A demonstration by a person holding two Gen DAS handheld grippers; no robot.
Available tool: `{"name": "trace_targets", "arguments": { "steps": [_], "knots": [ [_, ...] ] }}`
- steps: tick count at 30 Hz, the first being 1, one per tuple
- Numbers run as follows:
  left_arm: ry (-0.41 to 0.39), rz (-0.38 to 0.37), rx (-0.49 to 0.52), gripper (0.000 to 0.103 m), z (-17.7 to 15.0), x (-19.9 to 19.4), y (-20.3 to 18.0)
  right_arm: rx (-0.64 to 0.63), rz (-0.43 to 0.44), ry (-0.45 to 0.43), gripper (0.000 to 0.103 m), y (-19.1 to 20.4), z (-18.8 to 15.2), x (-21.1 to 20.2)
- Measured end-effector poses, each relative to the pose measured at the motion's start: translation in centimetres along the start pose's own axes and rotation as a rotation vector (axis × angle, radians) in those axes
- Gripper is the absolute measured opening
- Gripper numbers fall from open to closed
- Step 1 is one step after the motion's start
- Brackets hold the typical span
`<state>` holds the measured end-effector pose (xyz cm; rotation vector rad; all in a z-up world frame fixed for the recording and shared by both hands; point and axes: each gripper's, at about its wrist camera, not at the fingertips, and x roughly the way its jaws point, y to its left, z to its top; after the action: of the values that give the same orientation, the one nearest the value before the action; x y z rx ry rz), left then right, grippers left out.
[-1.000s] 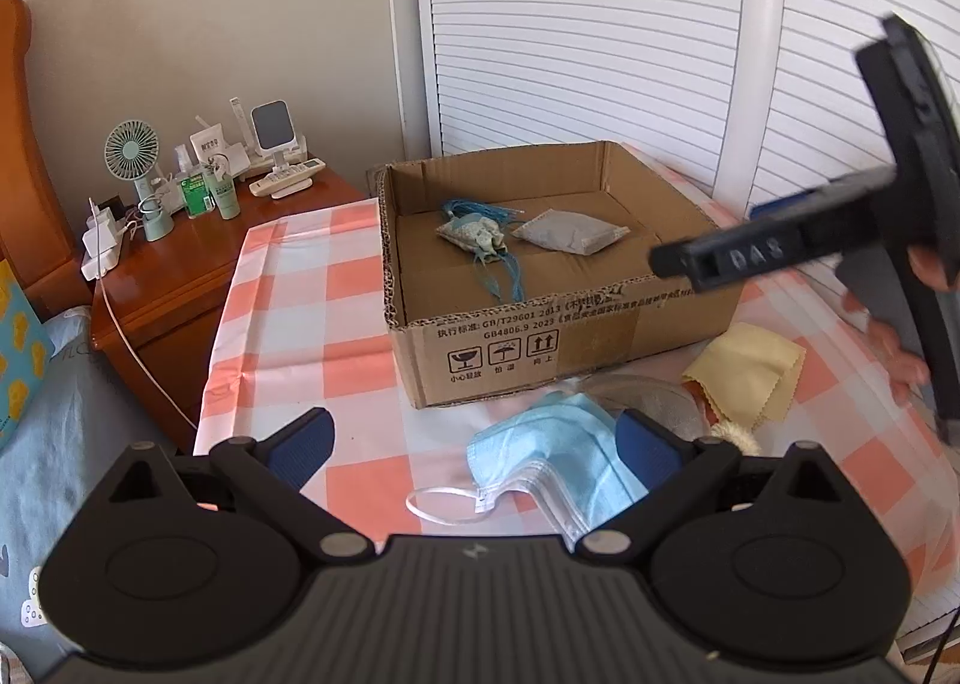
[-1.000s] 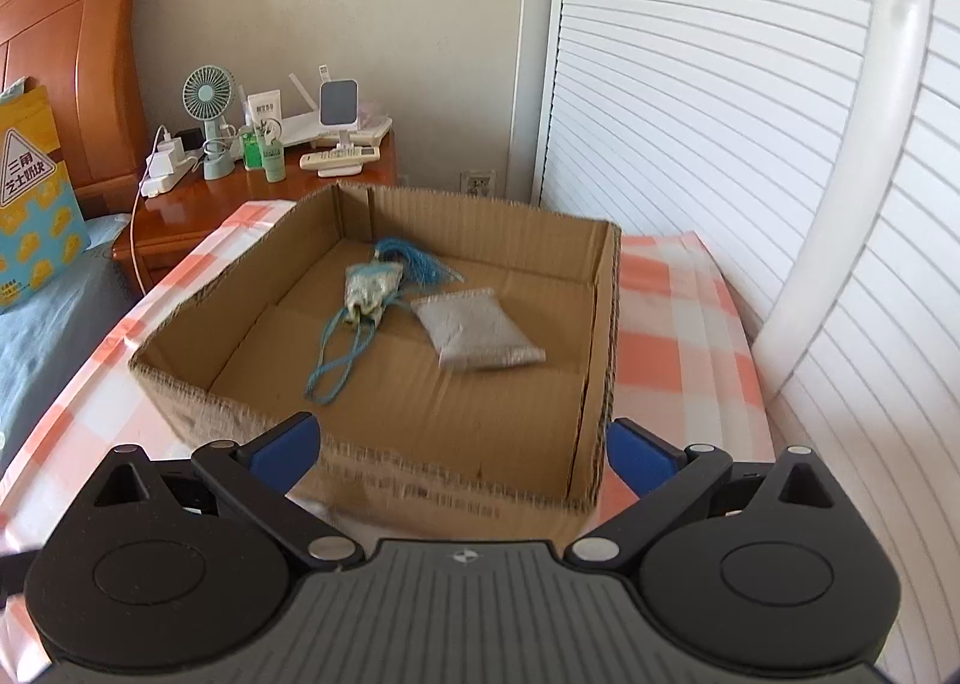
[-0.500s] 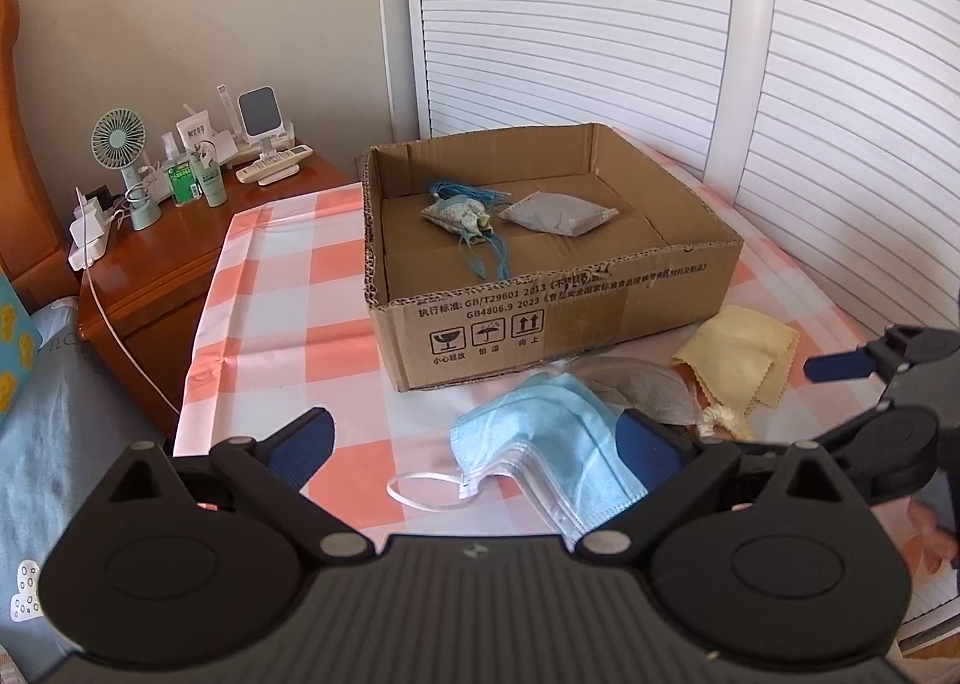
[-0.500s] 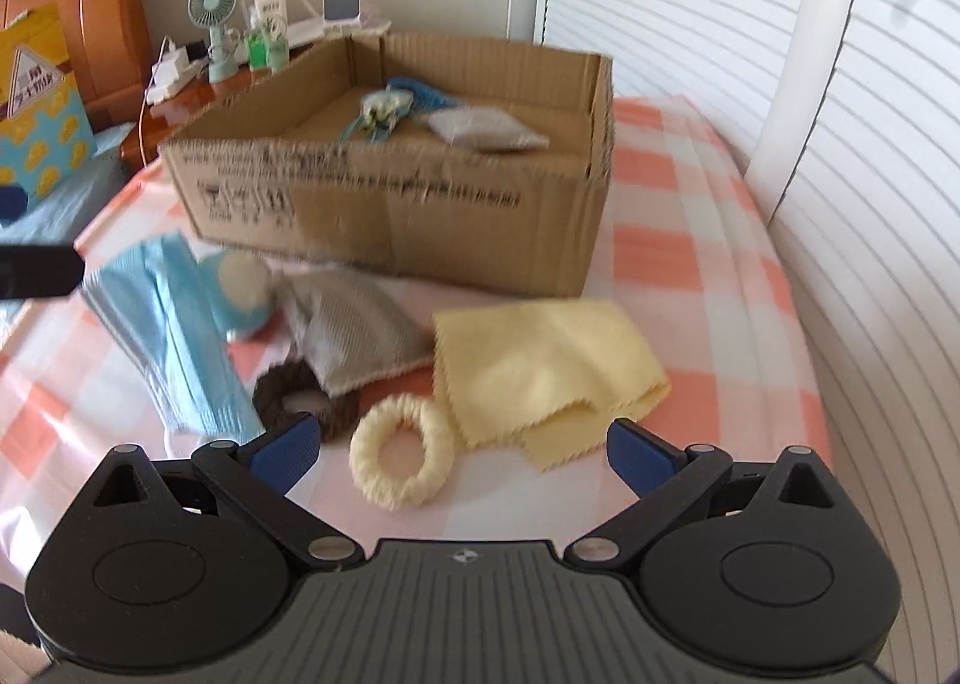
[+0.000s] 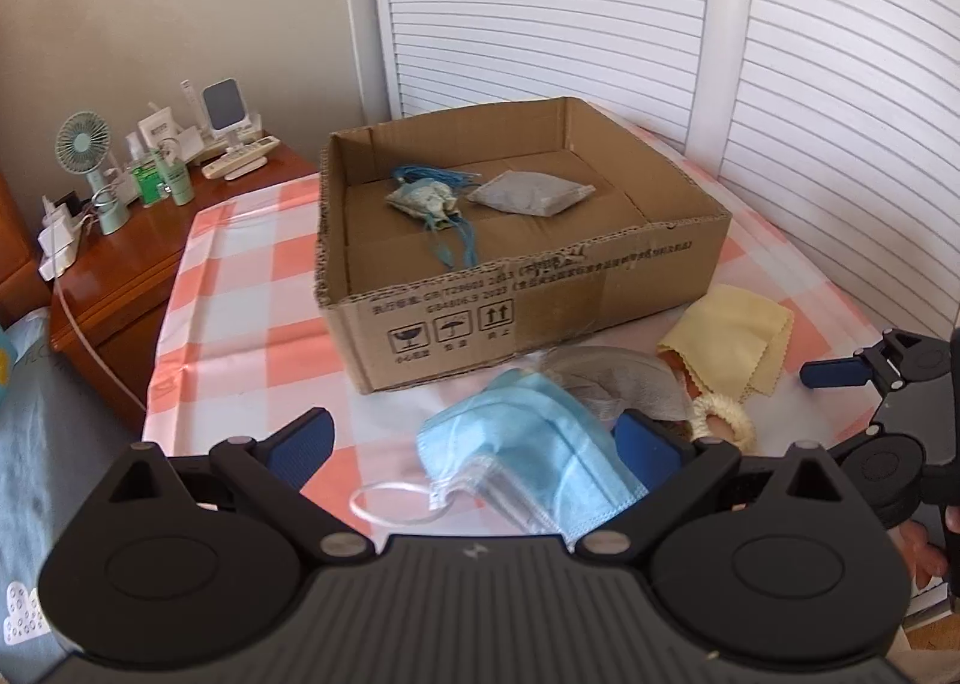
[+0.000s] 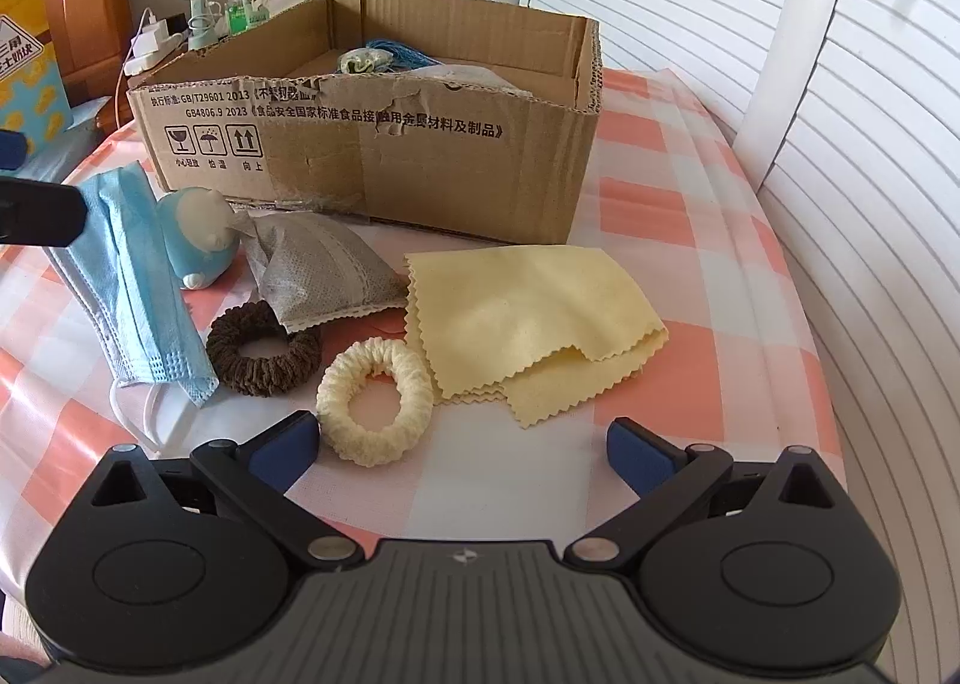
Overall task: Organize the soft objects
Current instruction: 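Reach the left gripper to the blue face mask and grasp it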
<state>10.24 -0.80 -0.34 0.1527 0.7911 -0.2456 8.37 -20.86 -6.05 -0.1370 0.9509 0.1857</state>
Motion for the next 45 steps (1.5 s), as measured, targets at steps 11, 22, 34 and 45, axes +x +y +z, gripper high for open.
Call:
{"name": "trace_targets", "arguments": {
  "steps": [11, 22, 34, 45],
  "knots": [
    [0.041, 0.014, 0.005, 0.100, 0.1, 3.5, 0.0, 0.004, -0.003, -0.027, 0.103, 0.0, -0.5, -0.2],
    [0.040, 0.006, 0.014, 0.100, -3.1, 1.5, 2.5, 0.006, -0.003, -0.041, 0.103, 0.1, -0.7, -0.4],
    [-0.040, -0.082, 0.162, 0.099, -4.1, 1.4, 3.1, 0.011, -0.008, -0.039, 0.103, 0.2, -0.6, -0.3],
    [-0.036, -0.182, 0.179, 0.068, -4.0, 3.8, 3.0, 0.004, -0.003, -0.044, 0.103, 0.2, -0.6, -0.3]
  ]
}}
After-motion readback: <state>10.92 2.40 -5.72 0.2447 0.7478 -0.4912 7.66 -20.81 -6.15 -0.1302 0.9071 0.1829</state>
